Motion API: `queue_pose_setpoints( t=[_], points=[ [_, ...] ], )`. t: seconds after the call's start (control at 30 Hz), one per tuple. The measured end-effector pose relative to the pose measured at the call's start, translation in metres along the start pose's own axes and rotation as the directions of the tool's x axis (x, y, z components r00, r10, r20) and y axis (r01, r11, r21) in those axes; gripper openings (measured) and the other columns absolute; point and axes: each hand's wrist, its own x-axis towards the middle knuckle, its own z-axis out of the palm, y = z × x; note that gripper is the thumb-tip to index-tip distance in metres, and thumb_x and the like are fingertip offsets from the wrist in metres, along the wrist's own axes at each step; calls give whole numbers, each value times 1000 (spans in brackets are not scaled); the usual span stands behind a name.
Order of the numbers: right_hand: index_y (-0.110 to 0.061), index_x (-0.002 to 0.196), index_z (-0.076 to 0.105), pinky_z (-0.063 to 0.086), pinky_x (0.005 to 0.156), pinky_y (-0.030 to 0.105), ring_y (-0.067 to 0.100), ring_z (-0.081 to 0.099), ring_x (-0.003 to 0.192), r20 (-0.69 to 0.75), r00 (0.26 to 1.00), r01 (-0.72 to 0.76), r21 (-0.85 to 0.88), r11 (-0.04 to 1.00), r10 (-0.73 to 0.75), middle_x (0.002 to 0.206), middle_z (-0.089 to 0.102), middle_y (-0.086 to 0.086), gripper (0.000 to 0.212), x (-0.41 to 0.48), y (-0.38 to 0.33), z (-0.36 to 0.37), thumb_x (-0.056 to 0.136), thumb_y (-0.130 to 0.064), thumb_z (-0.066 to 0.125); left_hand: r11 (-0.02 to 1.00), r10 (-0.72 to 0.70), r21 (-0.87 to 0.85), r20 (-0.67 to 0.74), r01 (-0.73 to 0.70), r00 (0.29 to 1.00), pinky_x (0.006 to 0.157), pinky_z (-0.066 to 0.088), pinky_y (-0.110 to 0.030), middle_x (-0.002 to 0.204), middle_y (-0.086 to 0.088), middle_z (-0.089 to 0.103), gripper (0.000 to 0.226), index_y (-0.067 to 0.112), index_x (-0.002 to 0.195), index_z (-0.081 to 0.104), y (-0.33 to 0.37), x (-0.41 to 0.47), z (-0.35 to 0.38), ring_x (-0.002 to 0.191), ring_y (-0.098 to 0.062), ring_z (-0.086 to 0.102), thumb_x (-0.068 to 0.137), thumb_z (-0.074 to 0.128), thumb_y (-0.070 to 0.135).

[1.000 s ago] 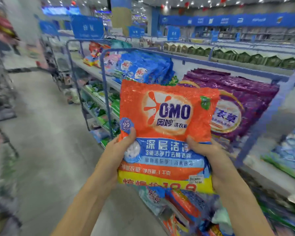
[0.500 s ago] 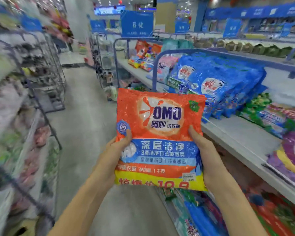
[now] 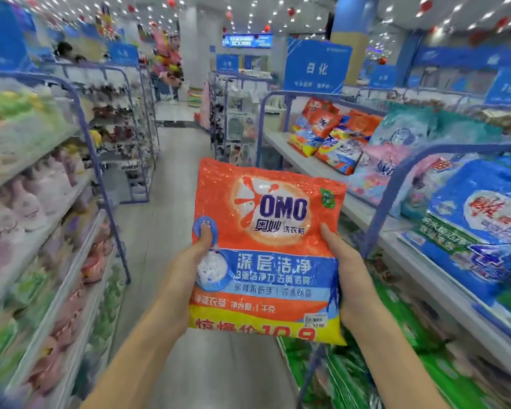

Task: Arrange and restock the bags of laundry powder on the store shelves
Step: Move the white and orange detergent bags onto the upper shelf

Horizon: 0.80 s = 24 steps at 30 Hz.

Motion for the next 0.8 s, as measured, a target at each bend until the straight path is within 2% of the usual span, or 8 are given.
queue_pose_setpoints(
  t=[0.13, 0.3, 0.47, 0.57, 0.63, 0.73, 0.8],
  points=[
    [-14, 121, 73, 56, 95, 54, 37, 75, 99, -33, 999, 23, 9, 1000, -22, 113, 76, 17, 43, 95, -12, 37, 95, -47, 62, 999, -28, 23, 54, 27, 998, 92, 54, -64, 107, -18, 77, 68, 15, 121, 70, 51, 105, -11, 95, -44, 74, 81, 60, 69],
    [-14, 116, 75, 52, 102, 60, 39, 74, 103, -95, 995, 40, 27, 999, -37, 112, 76, 18, 44, 199, -33, 62, 92, -49, 66, 999, -38, 12, 135, 37, 990, 72, 63, -51, 103, -18, 77, 60, 15, 116, 73, 97, 221, 1, 84, -39, 76, 87, 56, 64],
    [-15, 118, 77, 48, 105, 63, 41, 71, 109, -147, 989, 34, 38, 999, -28, 118, 74, 20, 48, 310, -41, 65, 89, -53, 70, 998, -56, 26, 198, 52, 979, 63, 64, -49, 100, -19, 78, 53, 13, 110, 74, 124, 335, 20, 78, -38, 77, 92, 55, 59],
    [-16, 109, 80, 52, 101, 61, 39, 74, 102, -164, 986, 45, 27, 999, -40, 113, 76, 18, 43, 381, -52, 71, 89, -52, 69, 997, -76, 44, 201, 68, 977, 68, 64, -50, 101, -17, 78, 52, 15, 110, 74, 143, 407, 31, 81, -38, 77, 89, 58, 59],
    [-16, 116, 77, 53, 100, 60, 39, 74, 102, -166, 985, 44, 16, 999, -40, 113, 76, 19, 47, 427, -62, 78, 88, -53, 69, 995, -88, 61, 191, 78, 978, 72, 63, -51, 102, -15, 78, 52, 17, 114, 73, 158, 452, 38, 84, -38, 77, 87, 60, 60],
    [-18, 121, 73, 54, 99, 61, 40, 74, 103, -190, 980, 63, 4, 998, -61, 114, 76, 18, 48, 499, -73, 89, 88, -52, 70, 996, -79, 58, 183, 70, 980, 70, 64, -49, 100, -14, 79, 49, 18, 112, 73, 182, 521, 47, 83, -37, 77, 88, 61, 58],
    [-19, 120, 74, 53, 100, 61, 40, 74, 103, -205, 977, 67, 14, 998, -62, 114, 76, 18, 48, 541, -78, 100, 86, -52, 71, 995, -74, 75, 175, 61, 982, 62, 64, -45, 95, -13, 79, 45, 18, 108, 72, 197, 563, 50, 76, -34, 77, 89, 60, 58]
  ],
)
